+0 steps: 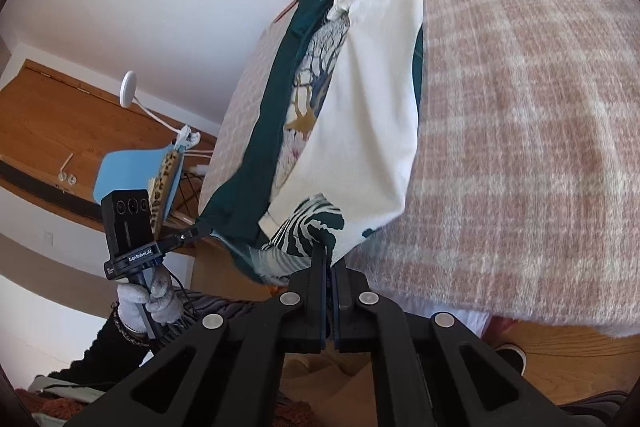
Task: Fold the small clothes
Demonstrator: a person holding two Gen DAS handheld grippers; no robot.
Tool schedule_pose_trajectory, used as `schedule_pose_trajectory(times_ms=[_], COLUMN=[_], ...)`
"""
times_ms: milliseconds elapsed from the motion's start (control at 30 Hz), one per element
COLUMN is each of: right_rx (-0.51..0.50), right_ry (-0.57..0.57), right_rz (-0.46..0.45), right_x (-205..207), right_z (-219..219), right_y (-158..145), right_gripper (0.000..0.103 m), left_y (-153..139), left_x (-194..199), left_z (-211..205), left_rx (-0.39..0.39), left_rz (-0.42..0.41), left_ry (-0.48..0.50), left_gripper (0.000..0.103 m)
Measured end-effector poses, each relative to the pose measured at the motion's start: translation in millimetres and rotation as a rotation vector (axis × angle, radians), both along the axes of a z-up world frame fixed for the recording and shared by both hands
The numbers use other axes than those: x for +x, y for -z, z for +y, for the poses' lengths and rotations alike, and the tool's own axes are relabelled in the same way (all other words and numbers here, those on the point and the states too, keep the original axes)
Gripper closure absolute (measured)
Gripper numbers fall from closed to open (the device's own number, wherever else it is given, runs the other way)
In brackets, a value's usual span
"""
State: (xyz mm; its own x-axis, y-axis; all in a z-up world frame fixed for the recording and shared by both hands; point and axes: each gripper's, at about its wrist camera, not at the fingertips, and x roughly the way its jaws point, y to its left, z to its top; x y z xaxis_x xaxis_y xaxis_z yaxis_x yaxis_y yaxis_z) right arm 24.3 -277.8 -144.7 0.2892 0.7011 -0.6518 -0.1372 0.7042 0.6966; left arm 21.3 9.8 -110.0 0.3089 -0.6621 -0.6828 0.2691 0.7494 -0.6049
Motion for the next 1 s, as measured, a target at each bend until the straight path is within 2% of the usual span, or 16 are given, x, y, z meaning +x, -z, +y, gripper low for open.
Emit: schedule_pose_trajectory(times_ms=[233, 400, 667, 1000], right_rx=[-0.009, -0.042, -0.110, -0.159], right_ry=[0.044, 0.082, 0.103, 0.108], right_rz=[-0.056, -0.076, -0.063, -0.017], right_x=[29.2, 64.7, 126.8, 162.8], right_z=[-4.5, -10.2, -9.7, -9.9], right_y=[-22.3, -29.5, -19.6, 1.7], right_gripper=[0.103, 0.103, 0.103, 0.103], left_y=[-23.6, -29.2, -11.4, 12.6], left_x=[35.7, 70.2, 127.8, 163.5], left_z=[2.6, 1.0, -0.2, -4.4], left_rx=[-0.012, 0.019, 0.080, 0.160], left_rz=[-0.069, -0.092, -0.076, -0.068], left_ry=[-0.027, -0.047, -0.084, -0.082], left_gripper=[0.101, 0.102, 0.102, 0.102])
